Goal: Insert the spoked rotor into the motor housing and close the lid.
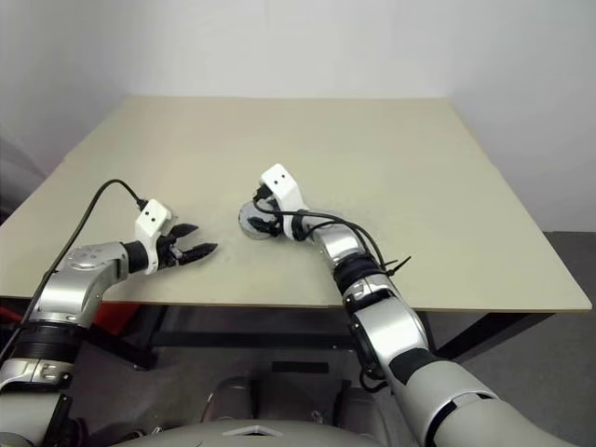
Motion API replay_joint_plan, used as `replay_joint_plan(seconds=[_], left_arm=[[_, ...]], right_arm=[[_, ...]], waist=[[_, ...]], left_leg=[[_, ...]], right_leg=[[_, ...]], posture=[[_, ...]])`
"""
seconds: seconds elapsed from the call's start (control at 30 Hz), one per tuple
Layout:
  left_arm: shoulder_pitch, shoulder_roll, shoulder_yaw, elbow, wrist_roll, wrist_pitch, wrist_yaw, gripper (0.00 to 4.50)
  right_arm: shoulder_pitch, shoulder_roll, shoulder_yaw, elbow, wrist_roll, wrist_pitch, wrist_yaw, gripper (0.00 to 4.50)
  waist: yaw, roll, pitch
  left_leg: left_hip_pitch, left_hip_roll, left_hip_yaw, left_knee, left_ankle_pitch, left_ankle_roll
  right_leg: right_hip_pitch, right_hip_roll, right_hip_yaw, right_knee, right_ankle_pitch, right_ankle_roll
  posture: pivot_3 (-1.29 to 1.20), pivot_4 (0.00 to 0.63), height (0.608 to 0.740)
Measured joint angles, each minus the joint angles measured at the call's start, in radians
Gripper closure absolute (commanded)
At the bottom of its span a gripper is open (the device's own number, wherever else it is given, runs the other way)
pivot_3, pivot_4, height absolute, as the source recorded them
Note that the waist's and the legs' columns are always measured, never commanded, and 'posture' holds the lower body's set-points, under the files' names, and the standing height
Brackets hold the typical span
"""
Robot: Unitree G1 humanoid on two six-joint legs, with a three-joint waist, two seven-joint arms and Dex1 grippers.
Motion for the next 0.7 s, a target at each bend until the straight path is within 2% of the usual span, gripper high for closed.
replay_joint_plan(seconds=[0.37, 0.7], left_arm=[[0.011, -0.003, 0.000, -0.024, -0.001, 0.011, 0.009, 0.56], [0.020, -0.003, 0.000, -0.034, -0.001, 0.020, 0.010, 0.56]], right_arm=[[-0.039, 0.022, 0.011, -0.007, -0.019, 0.049, -0.047, 1.53], [-0.071, 0.033, 0.015, 0.082, -0.055, 0.021, -0.098, 1.53]], waist=[[0.000, 0.000, 0.000], [0.000, 0.000, 0.000]], left_leg=[[0.000, 0.000, 0.000, -0.002, 0.000, 0.000], [0.000, 0.000, 0.000, -0.002, 0.000, 0.000]], right_leg=[[-0.001, 0.000, 0.000, 0.000, -0.001, -0.002], [-0.001, 0.000, 0.000, 0.000, -0.001, -0.002]], posture=[[0.00, 0.000, 0.740], [0.00, 0.000, 0.740]])
